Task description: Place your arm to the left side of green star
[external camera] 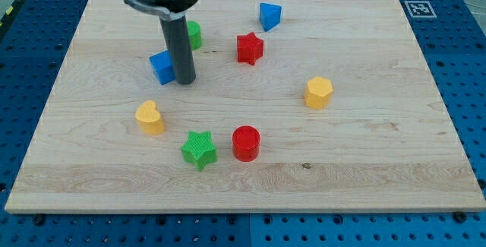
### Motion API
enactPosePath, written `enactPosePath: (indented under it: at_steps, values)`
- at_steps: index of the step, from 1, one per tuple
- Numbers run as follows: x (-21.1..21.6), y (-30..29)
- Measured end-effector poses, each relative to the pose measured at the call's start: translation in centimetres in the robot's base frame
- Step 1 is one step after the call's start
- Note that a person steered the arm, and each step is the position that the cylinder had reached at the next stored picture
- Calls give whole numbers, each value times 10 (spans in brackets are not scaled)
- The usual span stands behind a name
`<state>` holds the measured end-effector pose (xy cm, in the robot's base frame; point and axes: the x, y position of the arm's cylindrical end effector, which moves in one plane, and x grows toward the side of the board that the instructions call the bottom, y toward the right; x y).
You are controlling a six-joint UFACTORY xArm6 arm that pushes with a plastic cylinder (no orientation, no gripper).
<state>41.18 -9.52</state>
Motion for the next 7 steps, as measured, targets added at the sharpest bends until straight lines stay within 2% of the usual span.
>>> enactPosePath:
  at_steps: [1, 3, 6, 7]
  values:
    - [-23, 0]
    - [-33, 0]
    - [92, 0]
    - [118, 0]
